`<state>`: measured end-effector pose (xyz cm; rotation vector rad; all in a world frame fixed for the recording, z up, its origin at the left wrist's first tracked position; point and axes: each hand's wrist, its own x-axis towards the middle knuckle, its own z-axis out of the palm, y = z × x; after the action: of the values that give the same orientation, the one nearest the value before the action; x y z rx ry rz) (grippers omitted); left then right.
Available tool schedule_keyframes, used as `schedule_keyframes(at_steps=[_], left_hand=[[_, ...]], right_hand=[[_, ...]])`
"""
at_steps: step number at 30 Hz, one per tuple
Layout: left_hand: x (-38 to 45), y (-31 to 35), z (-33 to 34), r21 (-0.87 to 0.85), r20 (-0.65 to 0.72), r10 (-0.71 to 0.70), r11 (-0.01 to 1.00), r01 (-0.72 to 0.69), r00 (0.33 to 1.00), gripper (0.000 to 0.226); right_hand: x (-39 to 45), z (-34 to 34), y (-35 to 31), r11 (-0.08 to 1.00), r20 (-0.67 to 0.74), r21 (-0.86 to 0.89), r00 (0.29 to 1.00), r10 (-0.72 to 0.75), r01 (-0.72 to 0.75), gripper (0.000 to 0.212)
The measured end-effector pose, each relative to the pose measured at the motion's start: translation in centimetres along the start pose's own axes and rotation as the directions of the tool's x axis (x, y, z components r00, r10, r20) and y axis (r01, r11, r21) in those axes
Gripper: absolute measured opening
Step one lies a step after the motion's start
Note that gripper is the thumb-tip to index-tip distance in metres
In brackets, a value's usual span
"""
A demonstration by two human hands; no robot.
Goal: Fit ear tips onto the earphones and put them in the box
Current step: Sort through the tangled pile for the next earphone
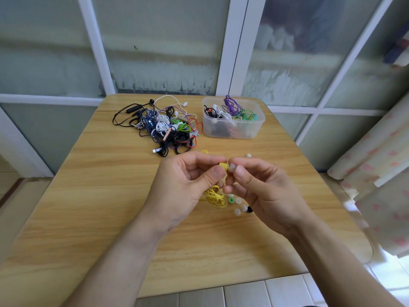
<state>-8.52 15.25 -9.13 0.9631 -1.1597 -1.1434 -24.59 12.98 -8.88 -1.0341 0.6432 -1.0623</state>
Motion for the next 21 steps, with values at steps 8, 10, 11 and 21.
schedule_keyframes(at_steps=[8,10,11,21], left_hand=[[-0.04,0.01,-0.08,0.001,0.017,-0.001,1.0,0.001,1.0,0.022],[-0.04,0.01,-0.13,0.002,0.024,-0.002,1.0,0.002,1.0,0.023],[-0.03,0.01,-0.14,0.006,0.03,-0.001,1.0,0.001,1.0,0.023],[-0.48,0.03,-0.45,-0.029,0.113,-0.098,0.994,0.102,0.989,0.016]], right_hand=[[0.02,-0.11,-0.08,0.998,0.01,0.0,0.998,0.064,-0.064,0.021],[0.0,-0.16,-0.04,0.997,0.015,-0.014,0.997,0.071,-0.07,0.02],[-0.02,-0.17,-0.02,0.997,0.016,-0.025,0.997,0.073,-0.073,0.019],[-0.42,-0.22,0.13,0.996,0.079,-0.083,0.996,0.039,-0.032,0.011]])
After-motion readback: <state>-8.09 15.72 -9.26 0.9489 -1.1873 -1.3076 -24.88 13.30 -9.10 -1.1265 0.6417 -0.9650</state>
